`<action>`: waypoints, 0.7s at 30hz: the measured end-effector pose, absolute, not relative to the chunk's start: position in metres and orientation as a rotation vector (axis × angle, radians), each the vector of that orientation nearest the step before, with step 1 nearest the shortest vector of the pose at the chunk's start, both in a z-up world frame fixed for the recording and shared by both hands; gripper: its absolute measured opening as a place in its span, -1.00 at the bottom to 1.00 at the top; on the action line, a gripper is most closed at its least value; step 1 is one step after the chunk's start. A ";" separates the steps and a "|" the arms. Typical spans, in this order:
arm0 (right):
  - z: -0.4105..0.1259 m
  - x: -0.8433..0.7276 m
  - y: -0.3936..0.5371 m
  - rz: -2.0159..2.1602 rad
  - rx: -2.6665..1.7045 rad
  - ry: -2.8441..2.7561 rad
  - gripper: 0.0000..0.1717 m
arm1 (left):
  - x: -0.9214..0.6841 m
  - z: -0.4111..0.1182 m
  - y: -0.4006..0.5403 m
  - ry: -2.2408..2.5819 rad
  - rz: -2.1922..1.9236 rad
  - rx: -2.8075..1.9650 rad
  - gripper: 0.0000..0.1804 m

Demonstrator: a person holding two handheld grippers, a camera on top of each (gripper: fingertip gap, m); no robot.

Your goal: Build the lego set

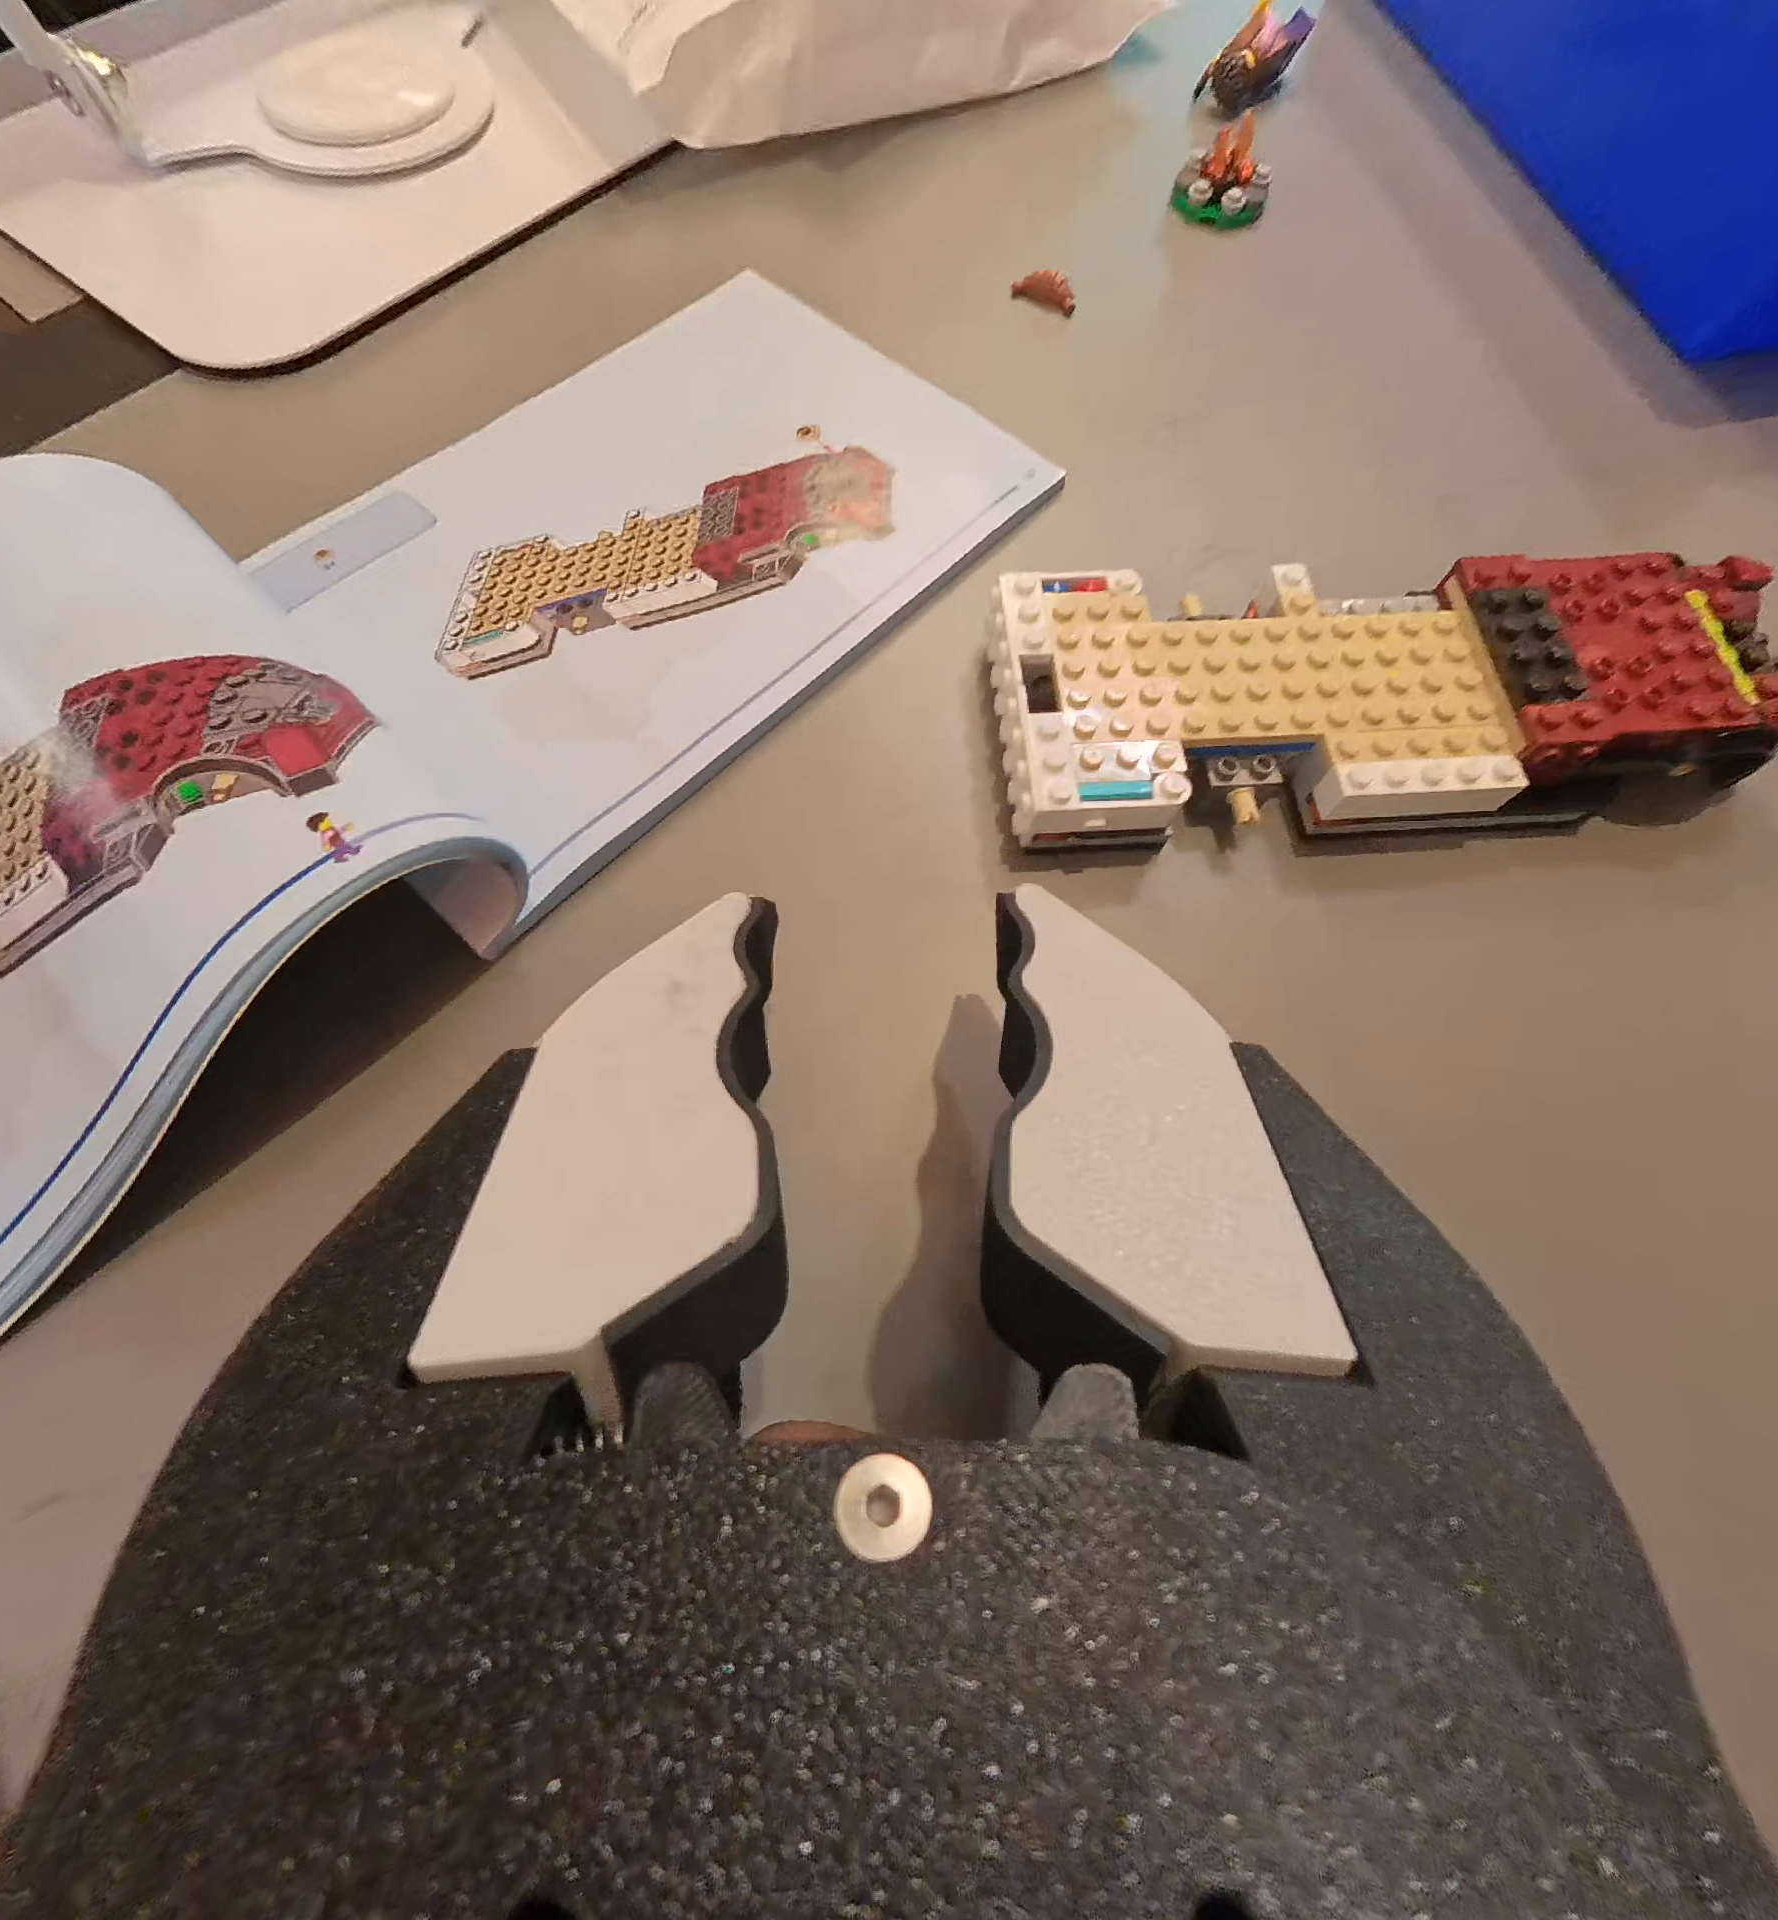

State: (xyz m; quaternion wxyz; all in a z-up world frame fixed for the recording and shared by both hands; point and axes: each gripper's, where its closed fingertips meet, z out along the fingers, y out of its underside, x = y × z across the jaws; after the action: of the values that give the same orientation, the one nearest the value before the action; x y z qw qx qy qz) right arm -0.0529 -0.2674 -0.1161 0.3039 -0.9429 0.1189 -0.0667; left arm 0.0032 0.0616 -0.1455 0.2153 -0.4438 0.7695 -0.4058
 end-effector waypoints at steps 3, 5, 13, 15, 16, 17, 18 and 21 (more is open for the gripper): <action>-0.099 -0.029 -0.294 -0.251 -2.506 0.322 -0.61 | 0.000 -0.143 0.054 2.141 -1.163 -1.231 -0.58; -0.087 -0.009 -0.308 -0.305 -2.509 0.316 -0.61 | 0.000 -0.141 0.055 2.117 -1.166 -1.234 -0.60; -0.072 0.063 -0.342 -0.450 -2.560 0.295 -0.61 | 0.000 -0.142 0.061 2.076 -1.167 -1.295 -0.61; -0.074 0.077 -0.347 -0.464 -2.564 0.301 -0.61 | 0.000 -0.143 0.061 2.083 -1.159 -1.298 -0.61; -0.076 0.085 -0.350 -0.469 -2.565 0.315 -0.61 | 0.000 -0.144 0.061 2.084 -1.154 -1.301 -0.61; -0.077 0.093 -0.353 -0.474 -2.561 0.332 -0.61 | 0.001 -0.144 0.061 2.087 -1.151 -1.304 -0.62; -0.078 0.100 -0.355 -0.479 -2.552 0.352 -0.61 | 0.001 -0.145 0.062 2.088 -1.148 -1.309 -0.62; -0.081 0.119 -0.359 -0.483 -2.520 0.395 -0.61 | 0.002 -0.147 0.063 2.085 -1.138 -1.328 -0.63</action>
State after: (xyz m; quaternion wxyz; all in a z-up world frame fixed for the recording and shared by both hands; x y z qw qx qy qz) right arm 0.1188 -0.3592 -0.0811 0.2692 -0.9349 0.1467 -0.1790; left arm 0.0017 0.0630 -0.1466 0.2084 -0.4772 0.7494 -0.4089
